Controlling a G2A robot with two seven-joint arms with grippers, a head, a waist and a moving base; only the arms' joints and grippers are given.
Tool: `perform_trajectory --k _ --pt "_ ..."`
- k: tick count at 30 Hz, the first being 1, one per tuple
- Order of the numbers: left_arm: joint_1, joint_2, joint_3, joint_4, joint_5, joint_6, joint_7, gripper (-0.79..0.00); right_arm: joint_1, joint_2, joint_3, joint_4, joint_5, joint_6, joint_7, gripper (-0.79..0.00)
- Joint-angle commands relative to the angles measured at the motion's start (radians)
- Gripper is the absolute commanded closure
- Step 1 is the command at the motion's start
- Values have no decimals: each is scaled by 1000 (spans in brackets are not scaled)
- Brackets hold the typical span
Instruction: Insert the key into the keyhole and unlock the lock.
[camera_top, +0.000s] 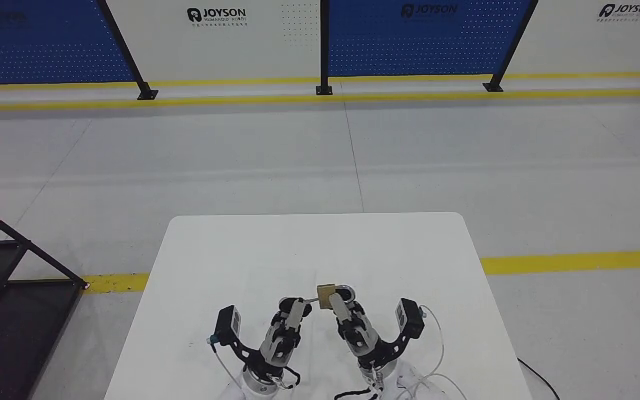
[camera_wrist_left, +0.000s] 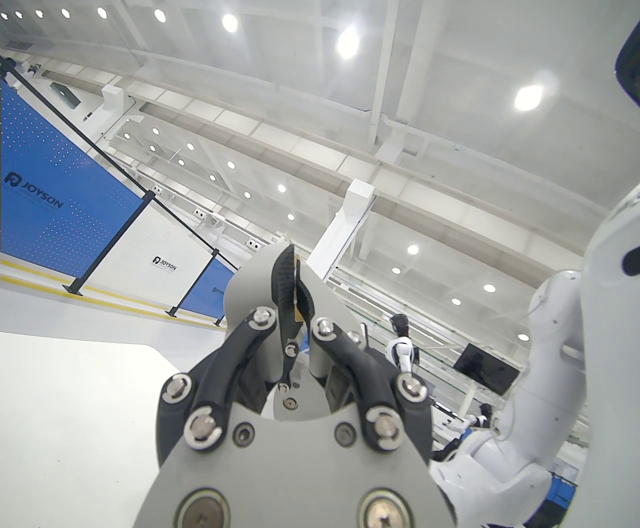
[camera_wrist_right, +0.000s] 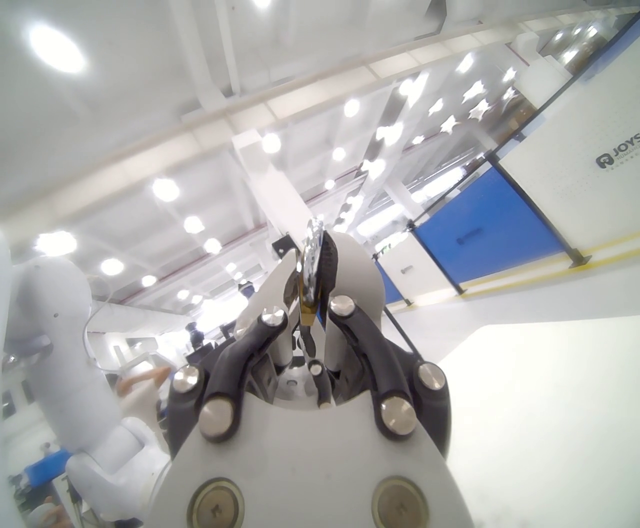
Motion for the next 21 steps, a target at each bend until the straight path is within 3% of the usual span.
perform_trajectory --k 1,15,16,17,21 --pt "-1 -1 1 0 0 -1 -1 0 0 -1 0 0 -2 2 3 0" --pt "-11 -8 10 14 15 1 1 0 -6 -5 0 -7 -17 6 25 0" --pt "-12 -8 10 15 18 2 2 -65 -6 -5 1 -7 -17 6 25 0" --pt "-12 -8 11 16 20 4 4 -259 -7 -5 1 -8 -18 6 25 0" --pt "-12 -9 12 18 23 8 8 -385 -10 -5 7 -9 -17 2 23 0"
